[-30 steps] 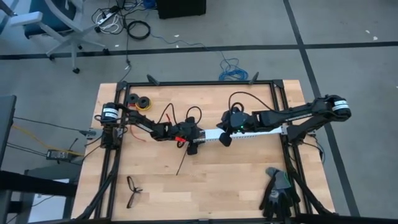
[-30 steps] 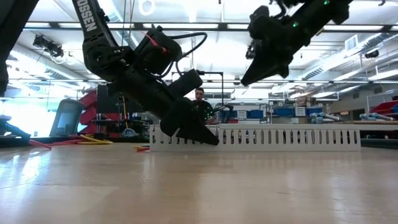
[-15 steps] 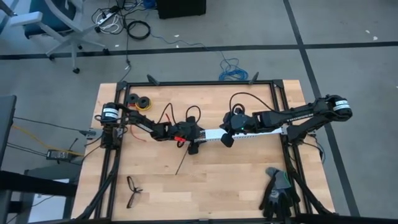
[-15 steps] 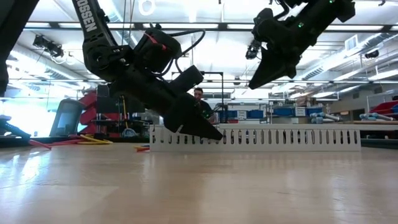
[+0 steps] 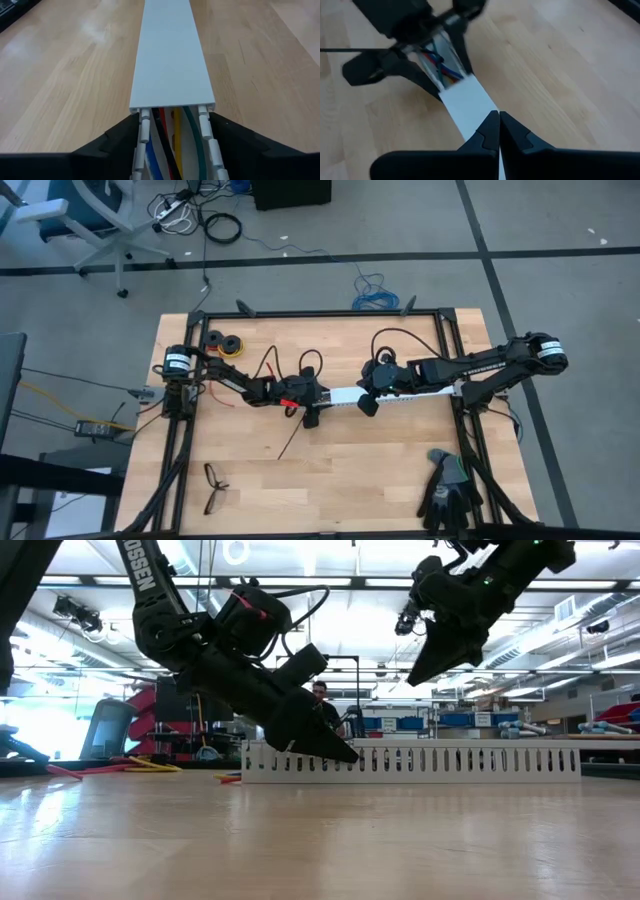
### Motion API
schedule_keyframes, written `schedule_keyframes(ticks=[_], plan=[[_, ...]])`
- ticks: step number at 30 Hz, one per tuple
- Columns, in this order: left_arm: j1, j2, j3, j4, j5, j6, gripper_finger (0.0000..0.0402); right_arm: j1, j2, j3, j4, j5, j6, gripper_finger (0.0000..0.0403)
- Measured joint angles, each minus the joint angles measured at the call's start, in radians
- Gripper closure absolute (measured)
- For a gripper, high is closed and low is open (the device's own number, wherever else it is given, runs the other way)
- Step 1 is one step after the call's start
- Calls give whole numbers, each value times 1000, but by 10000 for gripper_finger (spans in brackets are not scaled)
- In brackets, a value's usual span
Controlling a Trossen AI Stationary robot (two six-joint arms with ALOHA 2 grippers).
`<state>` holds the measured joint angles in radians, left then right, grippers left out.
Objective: Ziptie cables
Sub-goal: Close the white cable duct
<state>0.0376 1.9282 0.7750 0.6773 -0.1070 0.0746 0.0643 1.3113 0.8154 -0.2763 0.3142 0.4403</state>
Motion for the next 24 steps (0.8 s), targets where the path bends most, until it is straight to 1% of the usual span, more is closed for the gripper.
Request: schedule_keyframes(ticks=[2,5,7,9,10,12,13,15,16,18,20,21,24], plan=[[0,0,0,0,0,0,167,7,-20,0,-76,14,59,403],[0,0,0,-2,0,0,167,17,-46,0,-284,17,225,403],[0,0,1,-2,0,0,167,22,-41,0,-411,14,342,403],[0,0,1,-2,0,0,167,15,-9,0,-452,-14,401,403],[0,0,1,-2,0,0,167,5,17,-4,-428,-41,404,403],[0,0,1,-2,-1,-1,167,-19,84,-30,-280,-121,352,403],[0,-2,0,-8,-5,-3,167,-36,122,-44,-175,-155,308,403],[0,-3,-1,-8,-4,-3,167,-72,221,-46,74,-268,211,403],[0,-3,-1,-7,-4,-4,167,-84,277,-42,186,-287,162,403],[0,-3,-1,-8,-1,-8,167,-97,336,-40,327,-294,73,403],[0,-3,-1,-10,-2,-15,167,-98,360,-31,438,-295,6,403],[0,-3,0,-11,-1,-24,167,-95,366,-29,472,-290,-16,403],[0,-3,2,-14,1,-47,167,-82,313,-32,475,-250,-56,403]])
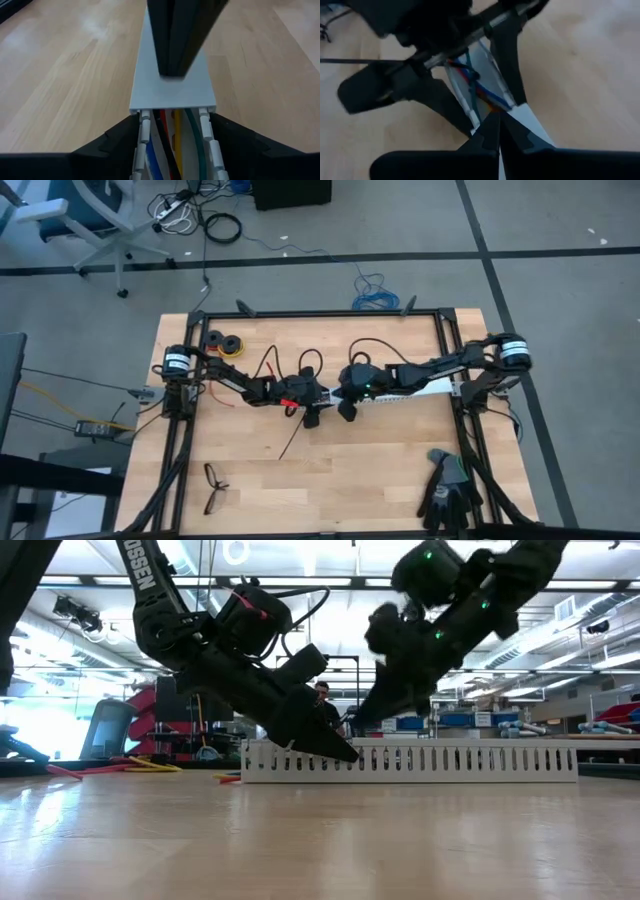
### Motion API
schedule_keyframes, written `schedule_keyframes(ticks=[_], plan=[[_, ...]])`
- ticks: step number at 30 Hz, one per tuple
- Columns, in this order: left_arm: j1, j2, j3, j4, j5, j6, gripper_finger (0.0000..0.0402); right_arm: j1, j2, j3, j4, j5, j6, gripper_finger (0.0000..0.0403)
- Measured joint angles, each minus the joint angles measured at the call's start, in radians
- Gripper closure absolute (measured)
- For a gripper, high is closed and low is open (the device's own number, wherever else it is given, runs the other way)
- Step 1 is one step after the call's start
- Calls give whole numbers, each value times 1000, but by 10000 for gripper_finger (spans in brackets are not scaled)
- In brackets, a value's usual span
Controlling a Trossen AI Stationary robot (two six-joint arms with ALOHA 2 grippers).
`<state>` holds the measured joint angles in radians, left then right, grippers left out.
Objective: Ziptie cables
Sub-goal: Close the white cable duct
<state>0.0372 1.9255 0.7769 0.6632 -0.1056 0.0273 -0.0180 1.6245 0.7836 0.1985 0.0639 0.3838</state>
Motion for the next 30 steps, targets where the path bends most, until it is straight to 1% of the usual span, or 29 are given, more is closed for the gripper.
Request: schedule_keyframes(ticks=[4,10,14,19,24,30], plan=[[0,0,0,1,3,17,162,19,-71,-1,-75,42,-12,403],[0,1,0,-2,4,30,135,28,-125,0,-144,70,-12,403],[0,0,0,-5,4,71,123,32,-132,0,-172,96,-11,403],[0,-6,0,-22,3,71,122,31,-133,0,-181,101,-3,403],[0,-53,-1,-134,3,49,121,31,-134,0,-230,101,15,403],[0,-84,-2,-188,3,19,121,31,-134,0,-270,101,31,403]])
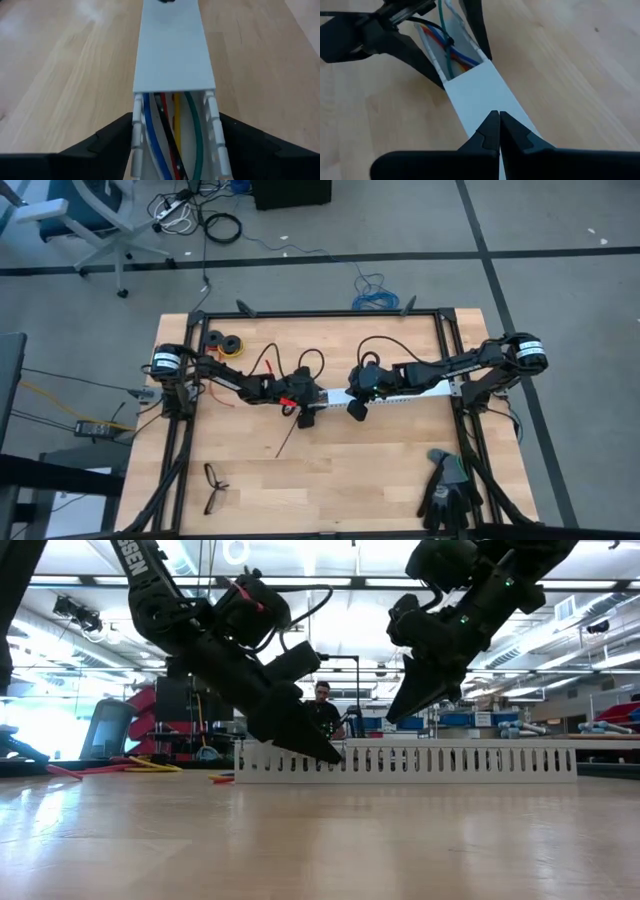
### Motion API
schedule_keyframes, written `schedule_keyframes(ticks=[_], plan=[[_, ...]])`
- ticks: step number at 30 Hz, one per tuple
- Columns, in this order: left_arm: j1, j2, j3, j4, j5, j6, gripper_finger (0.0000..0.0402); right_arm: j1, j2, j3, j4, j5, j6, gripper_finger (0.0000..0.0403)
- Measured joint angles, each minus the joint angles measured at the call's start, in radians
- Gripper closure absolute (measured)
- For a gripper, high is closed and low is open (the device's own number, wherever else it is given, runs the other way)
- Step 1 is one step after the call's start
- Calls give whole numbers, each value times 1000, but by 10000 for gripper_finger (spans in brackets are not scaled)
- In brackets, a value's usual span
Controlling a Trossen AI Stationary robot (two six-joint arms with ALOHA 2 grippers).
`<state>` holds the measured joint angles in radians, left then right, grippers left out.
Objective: Ziptie cables
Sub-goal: Close the white cable duct
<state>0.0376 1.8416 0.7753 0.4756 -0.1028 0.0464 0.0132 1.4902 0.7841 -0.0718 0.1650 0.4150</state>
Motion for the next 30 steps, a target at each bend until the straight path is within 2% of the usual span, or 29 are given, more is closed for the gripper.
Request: schedule_keyframes(ticks=[5,15,19,24,30], plan=[[0,0,0,-29,0,-21,124,0,0,0,-3,0,4,403],[0,0,0,-23,0,-24,157,17,0,0,-60,0,58,403],[0,0,0,-24,0,-24,157,32,0,0,-137,1,131,403],[0,0,0,-23,-4,-28,157,55,-2,3,-246,83,260,403],[0,0,0,-24,-3,-32,158,70,-44,3,-308,74,307,403]])
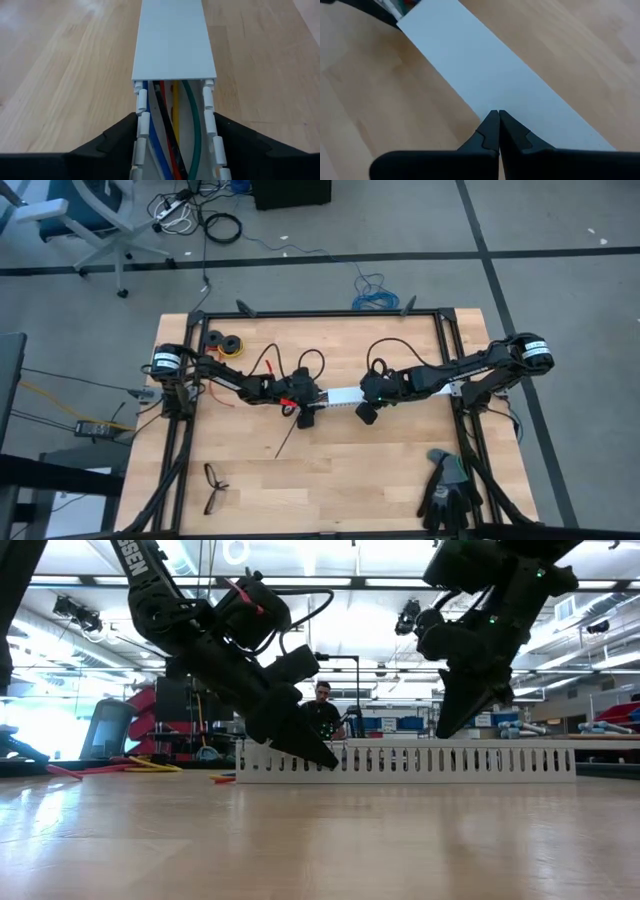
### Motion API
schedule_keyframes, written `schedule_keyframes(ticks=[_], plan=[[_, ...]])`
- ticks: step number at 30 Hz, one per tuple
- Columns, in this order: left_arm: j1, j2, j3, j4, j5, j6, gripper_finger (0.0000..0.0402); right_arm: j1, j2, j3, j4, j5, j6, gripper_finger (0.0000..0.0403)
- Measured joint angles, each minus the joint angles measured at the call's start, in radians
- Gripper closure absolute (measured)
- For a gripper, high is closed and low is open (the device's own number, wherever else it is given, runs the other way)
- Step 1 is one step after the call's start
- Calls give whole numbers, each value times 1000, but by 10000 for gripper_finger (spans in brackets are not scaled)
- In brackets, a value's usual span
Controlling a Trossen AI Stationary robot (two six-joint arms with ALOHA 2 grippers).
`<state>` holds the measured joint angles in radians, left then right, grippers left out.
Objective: Ziptie cables
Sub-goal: Close the white cable duct
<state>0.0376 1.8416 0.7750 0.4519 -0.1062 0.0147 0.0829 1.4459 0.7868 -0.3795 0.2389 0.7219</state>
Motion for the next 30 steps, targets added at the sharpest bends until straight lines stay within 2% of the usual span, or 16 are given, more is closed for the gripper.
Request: schedule_keyframes(ticks=[4,6,10,13,16,21,25,30], plan=[[0,0,-1,0,0,0,158,-40,37,3,-10,-75,-6,403],[0,-1,-1,-2,-1,0,158,-74,89,6,41,-125,-37,403],[0,-1,-2,-2,-1,0,158,-134,199,9,306,-237,-135,403],[0,-1,-2,-1,-1,0,158,-156,237,2,466,-301,-193,403],[0,-1,-2,2,0,-3,158,-160,228,-2,510,-269,-240,403],[1,0,0,2,-1,-6,158,-125,167,-7,539,-110,-346,403],[-1,0,0,6,17,-19,154,-104,86,-3,548,-81,-365,403],[0,0,0,2,41,-19,127,-91,22,-5,479,-68,-364,403]])
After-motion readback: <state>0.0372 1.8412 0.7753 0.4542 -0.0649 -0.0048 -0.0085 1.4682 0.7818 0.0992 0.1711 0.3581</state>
